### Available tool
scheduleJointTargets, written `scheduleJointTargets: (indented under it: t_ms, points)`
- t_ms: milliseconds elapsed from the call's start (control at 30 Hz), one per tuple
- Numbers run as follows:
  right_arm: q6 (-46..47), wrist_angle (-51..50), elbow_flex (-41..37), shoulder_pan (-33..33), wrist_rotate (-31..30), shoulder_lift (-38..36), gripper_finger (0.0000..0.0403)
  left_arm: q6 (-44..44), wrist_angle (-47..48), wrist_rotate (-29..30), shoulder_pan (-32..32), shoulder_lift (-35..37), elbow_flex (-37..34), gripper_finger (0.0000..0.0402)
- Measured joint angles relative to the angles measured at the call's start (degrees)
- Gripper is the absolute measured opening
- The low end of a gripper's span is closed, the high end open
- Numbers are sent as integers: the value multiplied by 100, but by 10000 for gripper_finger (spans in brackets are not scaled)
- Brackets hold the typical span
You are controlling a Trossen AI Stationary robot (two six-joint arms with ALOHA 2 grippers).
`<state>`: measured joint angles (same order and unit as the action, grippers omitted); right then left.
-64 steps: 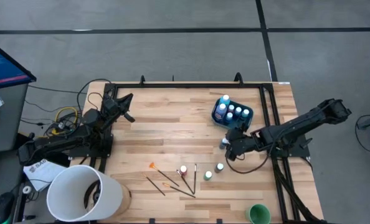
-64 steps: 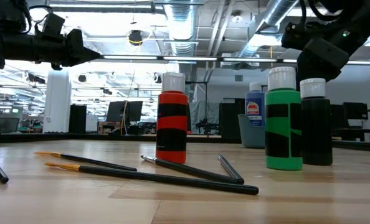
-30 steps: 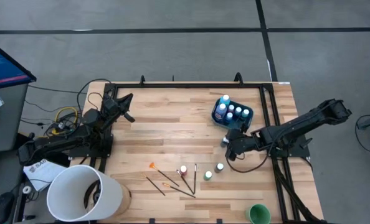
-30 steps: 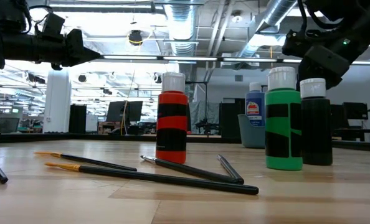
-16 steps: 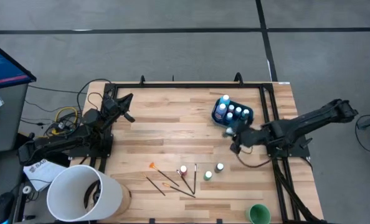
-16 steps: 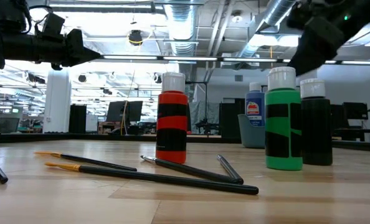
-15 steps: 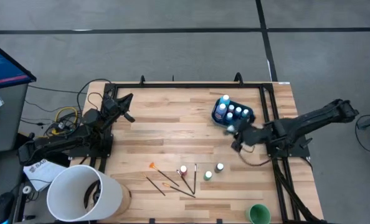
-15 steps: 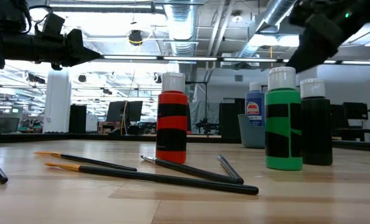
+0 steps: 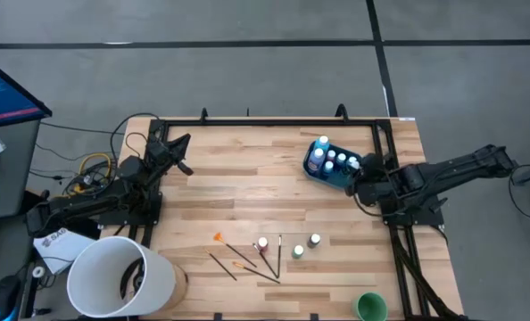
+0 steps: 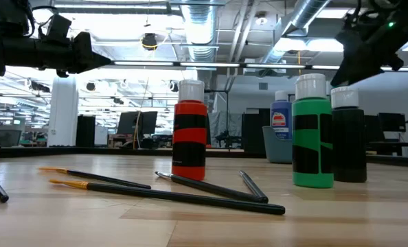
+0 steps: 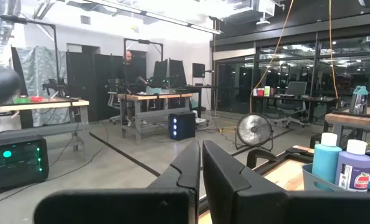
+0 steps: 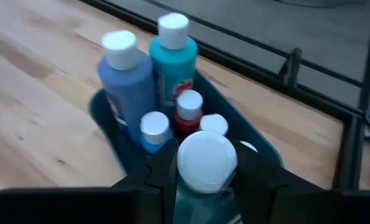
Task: Pick & Place Paint Supplies
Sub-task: Put the small light green paint bottle into the blue bin
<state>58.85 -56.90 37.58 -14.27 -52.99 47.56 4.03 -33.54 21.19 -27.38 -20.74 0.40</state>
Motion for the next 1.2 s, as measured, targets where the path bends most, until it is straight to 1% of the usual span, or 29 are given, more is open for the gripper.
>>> scheduleJointTargets:
  t_ms: [200, 400, 567, 867, 1033, 1200]
  points:
    - [266, 78, 0, 168, -4, 536, 110, 1, 0, -1, -1, -1, -1, 8]
    - [601, 104, 0, 171, -4, 987, 110, 1, 0, 0, 1, 0, -1, 8]
    - [570, 452, 0, 171, -6, 1323, 110, 0, 0, 0, 0, 0, 0, 8]
    - [612, 635, 0, 367, -107, 2026, 110, 2, 0, 0, 1, -1, 0, 8]
    - [418, 909, -48, 503, -104, 2176, 110, 2, 0, 0, 0, -1, -2, 8]
    - [206, 1123, -252, 711, 17, 2040, 110, 0, 0, -2, -1, -1, 0, 8]
